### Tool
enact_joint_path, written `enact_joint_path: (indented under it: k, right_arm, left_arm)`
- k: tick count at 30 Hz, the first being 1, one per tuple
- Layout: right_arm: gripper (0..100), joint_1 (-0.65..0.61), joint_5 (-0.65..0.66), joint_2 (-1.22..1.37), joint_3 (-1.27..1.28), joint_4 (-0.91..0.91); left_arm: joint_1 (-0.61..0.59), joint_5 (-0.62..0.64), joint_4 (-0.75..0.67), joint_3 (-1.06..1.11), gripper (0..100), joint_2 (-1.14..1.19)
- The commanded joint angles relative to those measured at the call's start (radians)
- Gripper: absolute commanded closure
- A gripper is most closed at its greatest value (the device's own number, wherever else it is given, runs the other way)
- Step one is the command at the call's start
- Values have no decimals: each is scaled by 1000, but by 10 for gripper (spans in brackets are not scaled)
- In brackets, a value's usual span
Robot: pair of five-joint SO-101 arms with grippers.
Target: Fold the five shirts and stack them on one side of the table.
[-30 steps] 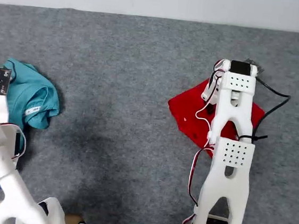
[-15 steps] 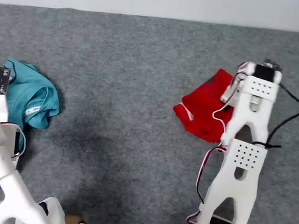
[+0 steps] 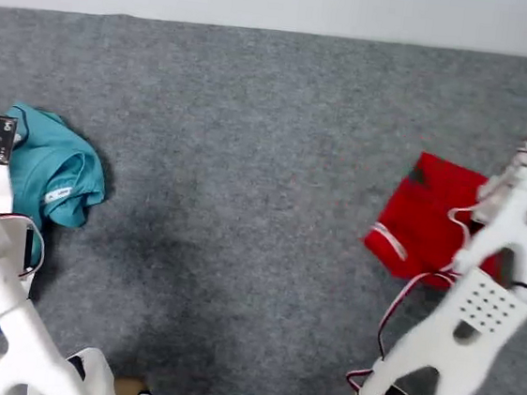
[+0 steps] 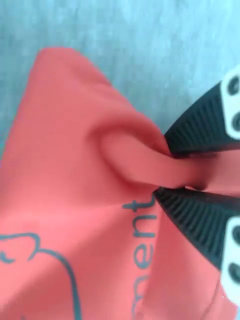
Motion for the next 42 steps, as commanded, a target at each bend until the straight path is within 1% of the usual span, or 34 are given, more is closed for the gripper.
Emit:
enact_joint_path:
  k: [1, 4, 7, 11, 12, 14, 16, 18, 19, 20, 21, 23, 25, 27, 28, 30, 33, 39, 42]
  right_arm:
    - [990, 99, 140, -99, -8, 30]
    - [990, 160, 221, -93, -8, 8]
    - [990, 213, 273, -90, -2, -61]
    - [985, 232, 371, -58, -6, -114]
    - [964, 232, 384, -53, -6, -114]
    - [872, 231, 379, -56, -11, -96]
    - [758, 231, 319, -81, -44, -54]
    - [673, 228, 281, -105, -86, 7]
    - [650, 222, 272, -116, -101, 33]
    - [649, 213, 264, -127, -106, 36]
    - [662, 211, 253, -140, -103, 36]
    - [721, 206, 241, -173, -83, 35]
    - [828, 196, 235, -211, -38, 35]
    - [965, 183, 235, -254, 29, 35]
    - [998, 176, 238, -275, 72, 35]
    - [952, 162, 230, -321, 173, 35]
    - [994, 124, 210, -364, 302, 31]
    - [990, 36, 203, -325, 508, 22]
    - [990, 4, 152, -254, 554, 8]
  left_arm:
    - [6, -8, -20, -4, 994, -11]
    - [6, -8, -20, -4, 994, -11]
    - [6, -8, -17, -4, 994, -11]
    - [6, -8, -15, -4, 994, -11]
    - [6, -8, -15, -4, 994, -11]
    - [6, -8, -15, -4, 994, -11]
    - [6, -8, -14, -4, 994, -11]
    - [6, -8, -14, -4, 994, -11]
    - [6, -8, -14, -4, 994, -11]
    - [6, -8, -14, -4, 994, -11]
    - [6, -8, -14, -4, 994, -11]
    - [6, -8, -14, -4, 994, -11]
    - [6, -8, -14, -4, 994, -11]
    - [6, -8, -14, -4, 994, -11]
    - [6, -6, -14, -4, 994, -11]
    - [6, -6, -12, -4, 994, -11]
    - [6, -6, -6, -4, 994, -11]
    - [6, -6, 11, -4, 994, -12]
    - [6, -6, 14, -4, 994, -12]
